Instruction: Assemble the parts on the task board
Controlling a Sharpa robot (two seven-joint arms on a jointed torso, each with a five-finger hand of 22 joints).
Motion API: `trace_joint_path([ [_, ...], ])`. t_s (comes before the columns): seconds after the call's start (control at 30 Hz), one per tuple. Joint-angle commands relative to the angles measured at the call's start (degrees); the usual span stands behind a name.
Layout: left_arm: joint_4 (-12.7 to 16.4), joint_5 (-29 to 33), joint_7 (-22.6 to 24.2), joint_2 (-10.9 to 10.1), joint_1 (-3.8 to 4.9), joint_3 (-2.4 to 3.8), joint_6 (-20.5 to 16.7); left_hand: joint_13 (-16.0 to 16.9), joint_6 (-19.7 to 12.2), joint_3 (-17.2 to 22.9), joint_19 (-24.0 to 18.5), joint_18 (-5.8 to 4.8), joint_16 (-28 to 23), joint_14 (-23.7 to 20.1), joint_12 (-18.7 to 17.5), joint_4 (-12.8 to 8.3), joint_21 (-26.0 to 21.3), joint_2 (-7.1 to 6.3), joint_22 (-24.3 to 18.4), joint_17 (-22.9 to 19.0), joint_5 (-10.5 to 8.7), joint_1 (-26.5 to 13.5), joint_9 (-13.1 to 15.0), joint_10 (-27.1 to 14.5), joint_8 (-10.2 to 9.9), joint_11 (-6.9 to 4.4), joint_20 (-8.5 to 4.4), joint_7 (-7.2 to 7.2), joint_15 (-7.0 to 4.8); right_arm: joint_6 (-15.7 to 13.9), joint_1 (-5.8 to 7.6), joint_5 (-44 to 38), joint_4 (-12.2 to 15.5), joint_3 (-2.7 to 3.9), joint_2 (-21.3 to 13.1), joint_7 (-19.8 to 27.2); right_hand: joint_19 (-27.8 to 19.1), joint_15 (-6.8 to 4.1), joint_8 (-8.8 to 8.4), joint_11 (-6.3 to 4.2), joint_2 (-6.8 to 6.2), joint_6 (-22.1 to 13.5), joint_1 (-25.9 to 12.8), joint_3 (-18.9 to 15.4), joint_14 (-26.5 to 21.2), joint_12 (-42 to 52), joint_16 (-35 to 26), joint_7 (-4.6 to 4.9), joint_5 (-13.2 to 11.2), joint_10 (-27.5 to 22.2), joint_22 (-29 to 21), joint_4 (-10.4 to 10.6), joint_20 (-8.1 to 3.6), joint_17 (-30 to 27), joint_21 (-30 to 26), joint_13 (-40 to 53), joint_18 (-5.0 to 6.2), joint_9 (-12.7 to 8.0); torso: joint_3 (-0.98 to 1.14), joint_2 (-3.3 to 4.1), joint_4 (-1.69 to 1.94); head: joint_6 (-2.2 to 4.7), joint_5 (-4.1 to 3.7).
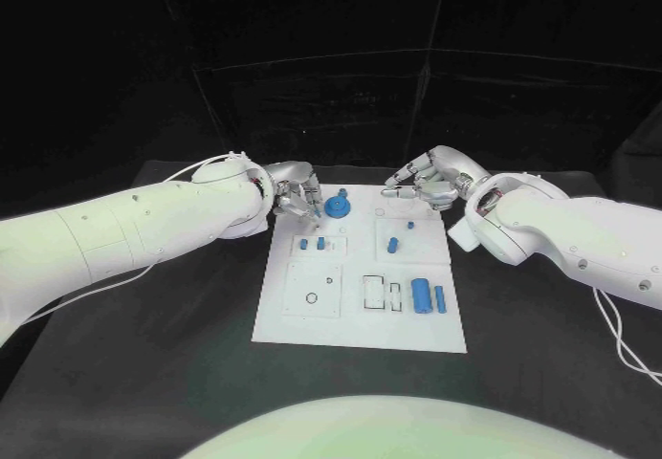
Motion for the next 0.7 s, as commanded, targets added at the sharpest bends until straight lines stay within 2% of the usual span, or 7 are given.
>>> trace_joint_path([
  [0.03, -0.27, 0.5, -0.44, 0.1, -0.12, 0.05, 2.32, -0.02, 0.47, 0.25, 0.3, -0.85, 0.15, 0.74, -0.34, 0.18, 0.27, -0.22, 0.06, -0.16, 0.28, -0.36, 0.03, 0.55, -0.23, 0.02, -0.02, -0.06, -0.15, 0.32, 0.08, -0.05, 0.01, 0.03, 0.04, 0.54, -0.22, -0.24, 0.26, -0.11, 0.36, -0.32, -0.18, -0.33, 4.05, -0.21, -0.26, 0.02, 0.29, -0.17, -0.06, -0.03, 0.02, 6.28, -0.28, 6.72, -0.44, -0.05, -0.04, 0.13, -0.23, 0.04, 0.19],
  [0.23, -1.36, 0.51, -0.33, 0.54, -0.49, 0.0, 2.77, -0.02, 0.48, 0.24, 0.28, -0.85, 0.15, 0.74, -0.39, 0.19, 0.23, -0.25, 0.03, -0.17, 0.28, -0.41, 0.03, 0.57, -0.25, 0.02, -0.02, -0.06, -0.14, 0.36, 0.08, -0.05, -0.02, 0.03, 0.06, 0.56, -0.22, -0.24, 0.26, -0.11, 0.36, -0.32, -0.18, -0.33, 4.05, -0.21, -0.26, 0.02, 0.29, -0.17, -0.06, -0.03, 0.02, 6.28, -0.28, 6.72, -0.44, -0.05, 0.01, 0.11, -0.35, -0.03, 0.2],
  [0.4, -2.1, 0.51, -0.32, 0.94, -0.66, -0.03, 2.84, -0.01, 0.48, 0.24, 0.28, -0.85, 0.17, 0.74, -0.43, 0.18, 0.25, -0.28, 0.06, -0.12, 0.28, -0.44, 0.03, 0.59, -0.28, 0.02, -0.02, -0.06, -0.14, 0.36, 0.07, -0.05, 0.0, 0.02, 0.05, 0.56, -0.22, -0.25, 0.32, -0.12, 0.49, -0.32, -0.11, -0.43, 4.06, -0.17, -0.25, 0.02, 0.33, -0.15, -0.07, 0.03, 0.02, 6.31, -0.29, 6.75, -0.44, -0.04, 0.07, 0.09, -0.23, -0.05, 0.03],
  [0.7, -3.17, 0.51, -0.5, 1.68, -0.84, -0.14, 3.57, 0.0, 0.51, 0.28, 0.25, -0.84, 0.15, 0.74, -0.47, 0.13, 0.2, -0.29, 0.02, -0.19, 0.28, -0.41, 0.03, 0.67, -0.32, -0.01, -0.02, -0.07, -0.15, 0.38, 0.07, -0.05, 0.01, 0.02, 0.14, 0.57, -0.22, -0.25, 0.32, -0.12, 0.49, -0.32, -0.11, -0.43, 4.06, -0.17, -0.25, 0.02, 0.33, -0.15, -0.07, 0.03, 0.02, 6.31, -0.29, 6.75, -0.44, -0.04, 0.02, 0.1, -0.31, -0.13, -0.02],
])
